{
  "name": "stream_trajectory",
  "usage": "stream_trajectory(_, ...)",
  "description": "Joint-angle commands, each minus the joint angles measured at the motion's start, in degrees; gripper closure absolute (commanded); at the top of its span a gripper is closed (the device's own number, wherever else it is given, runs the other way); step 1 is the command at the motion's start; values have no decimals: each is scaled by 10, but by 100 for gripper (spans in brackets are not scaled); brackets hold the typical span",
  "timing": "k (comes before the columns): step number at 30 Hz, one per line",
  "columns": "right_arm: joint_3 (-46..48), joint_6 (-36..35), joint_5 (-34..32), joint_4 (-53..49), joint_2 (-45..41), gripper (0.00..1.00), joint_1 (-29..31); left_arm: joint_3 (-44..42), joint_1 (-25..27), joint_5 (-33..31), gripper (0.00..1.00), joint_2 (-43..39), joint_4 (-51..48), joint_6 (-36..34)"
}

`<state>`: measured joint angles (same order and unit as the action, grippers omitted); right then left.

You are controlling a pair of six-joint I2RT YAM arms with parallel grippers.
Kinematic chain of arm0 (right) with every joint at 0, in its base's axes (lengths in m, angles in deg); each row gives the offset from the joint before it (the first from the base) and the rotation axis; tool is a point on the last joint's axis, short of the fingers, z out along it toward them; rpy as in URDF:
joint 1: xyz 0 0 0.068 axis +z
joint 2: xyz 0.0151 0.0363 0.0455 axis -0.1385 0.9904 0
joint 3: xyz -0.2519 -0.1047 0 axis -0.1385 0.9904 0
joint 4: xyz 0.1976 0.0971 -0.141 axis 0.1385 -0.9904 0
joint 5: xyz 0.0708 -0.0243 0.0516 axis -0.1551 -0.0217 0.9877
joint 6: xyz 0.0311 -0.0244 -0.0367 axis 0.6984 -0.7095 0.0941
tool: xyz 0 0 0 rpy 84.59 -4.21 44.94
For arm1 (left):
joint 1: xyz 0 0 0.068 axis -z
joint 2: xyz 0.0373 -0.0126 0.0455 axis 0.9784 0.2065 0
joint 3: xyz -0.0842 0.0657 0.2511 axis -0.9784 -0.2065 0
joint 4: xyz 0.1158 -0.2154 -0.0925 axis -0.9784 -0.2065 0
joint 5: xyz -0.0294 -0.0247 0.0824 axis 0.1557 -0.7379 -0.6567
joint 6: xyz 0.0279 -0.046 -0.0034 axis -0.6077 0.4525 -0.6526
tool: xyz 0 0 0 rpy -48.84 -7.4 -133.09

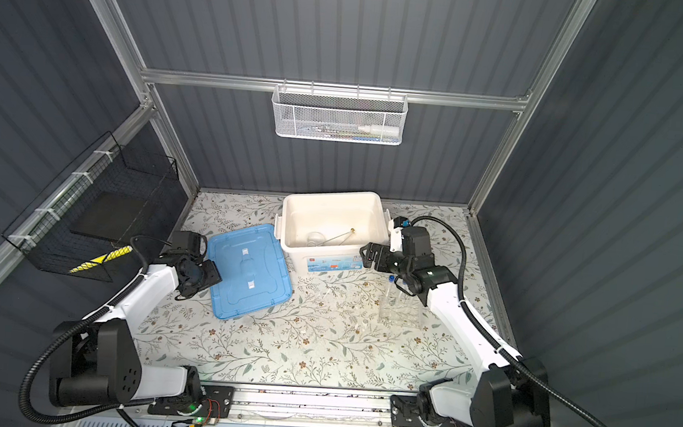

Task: Organize the chemistry lab equipment

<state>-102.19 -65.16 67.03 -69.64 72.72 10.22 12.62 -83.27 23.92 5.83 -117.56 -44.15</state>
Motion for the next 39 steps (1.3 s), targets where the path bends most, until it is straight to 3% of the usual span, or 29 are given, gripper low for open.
stream_trajectory(1, -13, -9, 3, 3, 4, 1, 4, -7, -22, 37, 41, 31, 24, -34)
stream_trajectory(4, -12, -10, 0, 0, 4, 1, 4, -4, -24, 61, 49, 62, 34, -43)
stream_trajectory(17, -27, -19, -14, -15, 2, 1, 17, -18, -25, 57, 71, 134, 73, -51)
stream_trajectory(28, -72, -29, -29, -31, 24, 1, 53, -25, -25, 83, 96, 149, 91, -66)
stream_trajectory(39, -204, -12, -55, -73, 138, 1, 137, -32, -25, 90, 100, 112, 100, -70)
